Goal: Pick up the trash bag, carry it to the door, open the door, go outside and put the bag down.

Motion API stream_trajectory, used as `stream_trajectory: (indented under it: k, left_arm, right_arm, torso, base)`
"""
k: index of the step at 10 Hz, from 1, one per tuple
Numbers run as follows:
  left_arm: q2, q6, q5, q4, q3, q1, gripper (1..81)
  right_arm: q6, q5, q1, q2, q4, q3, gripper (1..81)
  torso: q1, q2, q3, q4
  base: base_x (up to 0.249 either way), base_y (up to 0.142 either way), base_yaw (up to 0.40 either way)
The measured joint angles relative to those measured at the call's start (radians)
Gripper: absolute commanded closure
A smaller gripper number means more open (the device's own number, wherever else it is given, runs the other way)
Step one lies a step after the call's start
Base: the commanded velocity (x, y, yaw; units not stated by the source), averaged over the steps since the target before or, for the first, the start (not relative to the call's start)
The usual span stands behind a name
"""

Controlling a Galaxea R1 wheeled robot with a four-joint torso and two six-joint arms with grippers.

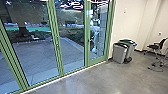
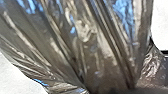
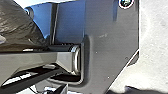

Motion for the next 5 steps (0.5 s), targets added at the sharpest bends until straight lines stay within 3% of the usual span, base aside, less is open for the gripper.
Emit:
stream_trajectory:
  k: [5]
  left_arm:
    - [0.0,0.0,0.0,0.0,0.0,0.0,81.1]
  right_arm:
    - [0.0,0.0,0.0,0.001,-0.002,0.0,1.0]
  torso:
    - [0.0,0.0,0.0,0.0]
  base:
    - [0.153,0.0,0.0]
